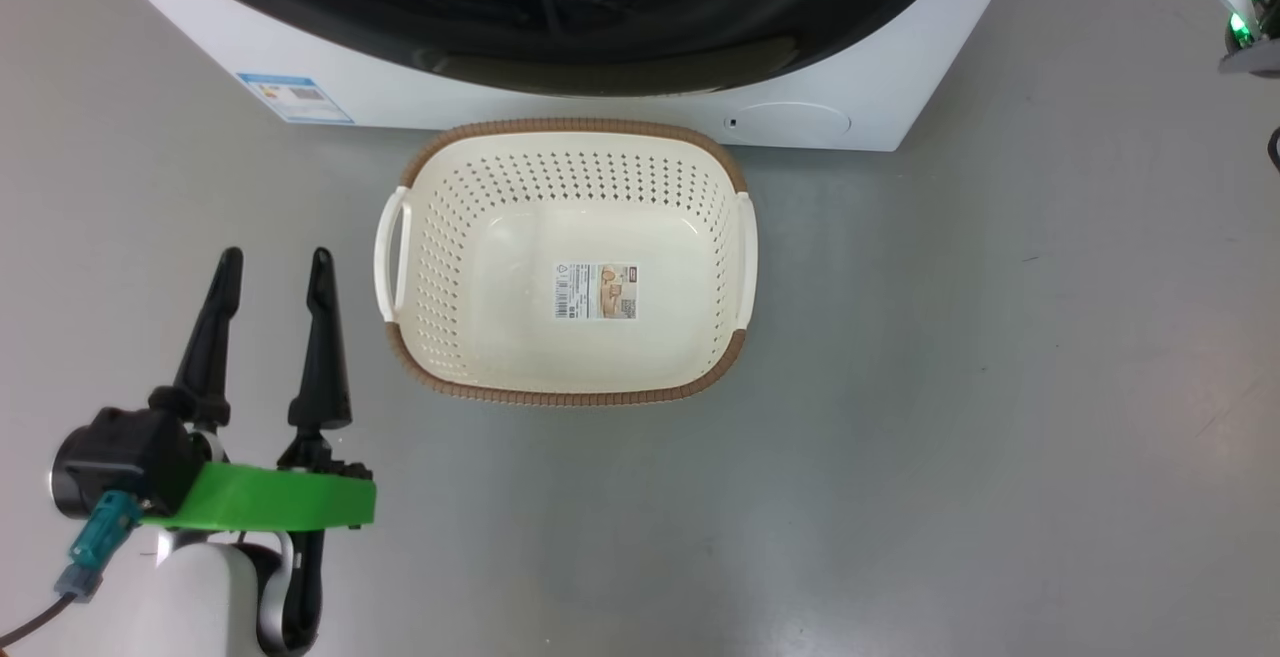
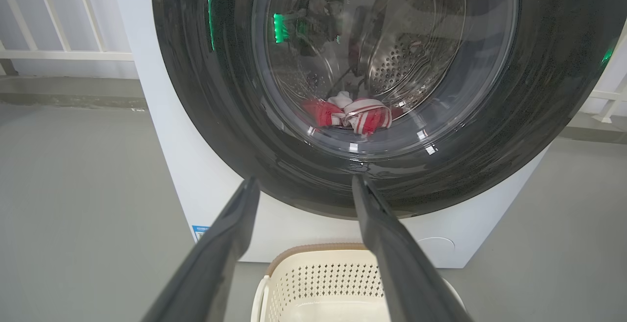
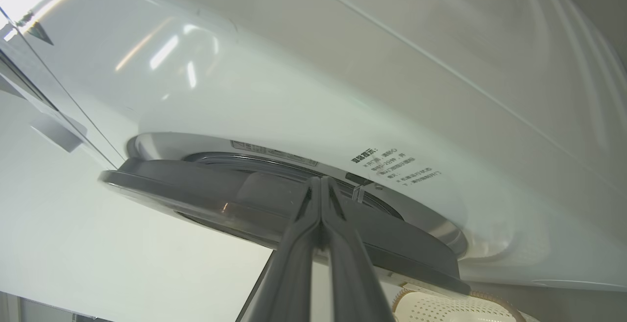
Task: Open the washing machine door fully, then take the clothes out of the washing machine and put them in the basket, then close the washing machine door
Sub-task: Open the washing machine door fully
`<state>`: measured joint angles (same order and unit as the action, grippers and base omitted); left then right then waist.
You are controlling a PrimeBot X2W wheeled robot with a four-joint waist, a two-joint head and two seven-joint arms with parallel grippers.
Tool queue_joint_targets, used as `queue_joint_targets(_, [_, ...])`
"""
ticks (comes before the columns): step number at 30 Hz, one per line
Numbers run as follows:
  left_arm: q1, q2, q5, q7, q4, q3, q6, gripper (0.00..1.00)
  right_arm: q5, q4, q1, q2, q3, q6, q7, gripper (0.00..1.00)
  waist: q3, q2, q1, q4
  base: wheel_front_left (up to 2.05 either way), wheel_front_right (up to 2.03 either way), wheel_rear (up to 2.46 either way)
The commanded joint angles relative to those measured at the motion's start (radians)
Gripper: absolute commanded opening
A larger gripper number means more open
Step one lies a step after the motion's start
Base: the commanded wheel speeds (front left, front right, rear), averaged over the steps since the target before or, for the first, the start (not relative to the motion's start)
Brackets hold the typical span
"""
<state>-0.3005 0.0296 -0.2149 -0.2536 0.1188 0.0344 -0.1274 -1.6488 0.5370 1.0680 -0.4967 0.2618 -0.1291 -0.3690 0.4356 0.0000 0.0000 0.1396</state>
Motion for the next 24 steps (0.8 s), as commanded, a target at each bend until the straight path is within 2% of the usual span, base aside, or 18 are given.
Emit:
queue_joint_targets(1, [-0.025, 0.021, -0.006, -0.008, -0.029, -0.032, -0.003, 1.00, -0.011, -0.006, 0.031, 0.009, 0.011, -0.002, -0.017, 0.00, 0.007, 0.0000, 0.0000, 0.007, 0.00, 0.00, 0.00])
queue_joint_targets(16, [-0.029, 0.021, -0.022, -0.008, -0.028, -0.027, -0.003, 1.00, -0.007, 0.077, 0.135, 0.041, 0.047, -0.002, -0.104, 0.00, 0.028, 0.0000, 0.0000, 0.032, 0.00, 0.00, 0.00])
queue_joint_targets(24, [-0.029, 0.021, -0.033, -0.008, -0.030, -0.022, -0.002, 1.00, -0.005, 0.109, 0.176, 0.055, 0.050, -0.002, -0.117, 0.00, 0.043, 0.0000, 0.0000, 0.044, 0.00, 0.00, 0.00])
